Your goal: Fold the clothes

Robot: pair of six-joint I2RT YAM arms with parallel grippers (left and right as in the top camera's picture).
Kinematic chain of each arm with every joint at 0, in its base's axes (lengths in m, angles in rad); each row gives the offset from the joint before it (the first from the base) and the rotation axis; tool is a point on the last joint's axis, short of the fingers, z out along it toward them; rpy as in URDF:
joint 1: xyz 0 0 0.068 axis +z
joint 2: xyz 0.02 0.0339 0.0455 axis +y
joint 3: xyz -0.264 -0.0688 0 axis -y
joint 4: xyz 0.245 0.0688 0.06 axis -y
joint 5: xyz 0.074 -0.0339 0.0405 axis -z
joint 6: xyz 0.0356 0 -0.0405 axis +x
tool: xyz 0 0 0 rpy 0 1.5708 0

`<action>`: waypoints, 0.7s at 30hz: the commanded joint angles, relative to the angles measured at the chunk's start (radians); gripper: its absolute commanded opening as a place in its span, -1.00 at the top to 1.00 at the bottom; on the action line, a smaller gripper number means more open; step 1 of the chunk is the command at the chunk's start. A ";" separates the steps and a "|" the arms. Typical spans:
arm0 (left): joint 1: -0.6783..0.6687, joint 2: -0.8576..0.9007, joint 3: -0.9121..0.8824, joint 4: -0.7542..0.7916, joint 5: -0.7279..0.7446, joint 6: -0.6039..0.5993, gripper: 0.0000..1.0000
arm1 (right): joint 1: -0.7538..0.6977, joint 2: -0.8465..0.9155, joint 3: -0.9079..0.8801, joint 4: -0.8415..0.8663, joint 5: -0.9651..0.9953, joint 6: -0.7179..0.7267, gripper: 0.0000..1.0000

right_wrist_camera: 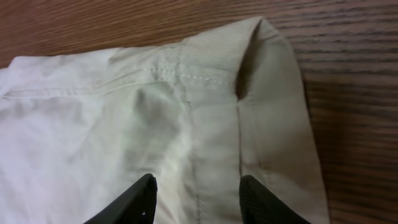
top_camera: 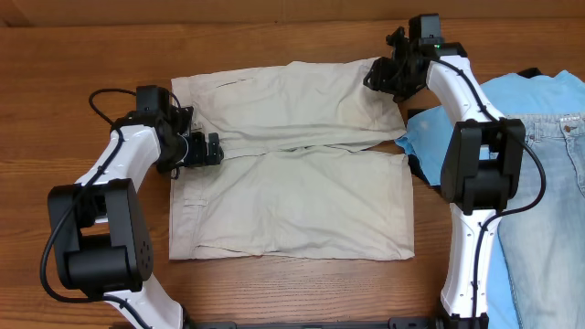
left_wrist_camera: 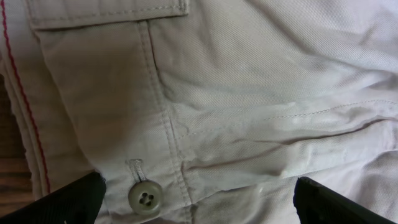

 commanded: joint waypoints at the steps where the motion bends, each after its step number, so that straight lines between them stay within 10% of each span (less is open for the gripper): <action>1: 0.005 0.010 0.013 -0.004 -0.005 0.011 -0.99 | 0.003 0.030 -0.013 0.001 0.036 -0.001 0.17; 21: 0.005 0.010 0.013 -0.022 -0.005 0.012 -0.99 | -0.006 0.066 0.025 -0.003 -0.097 -0.002 0.92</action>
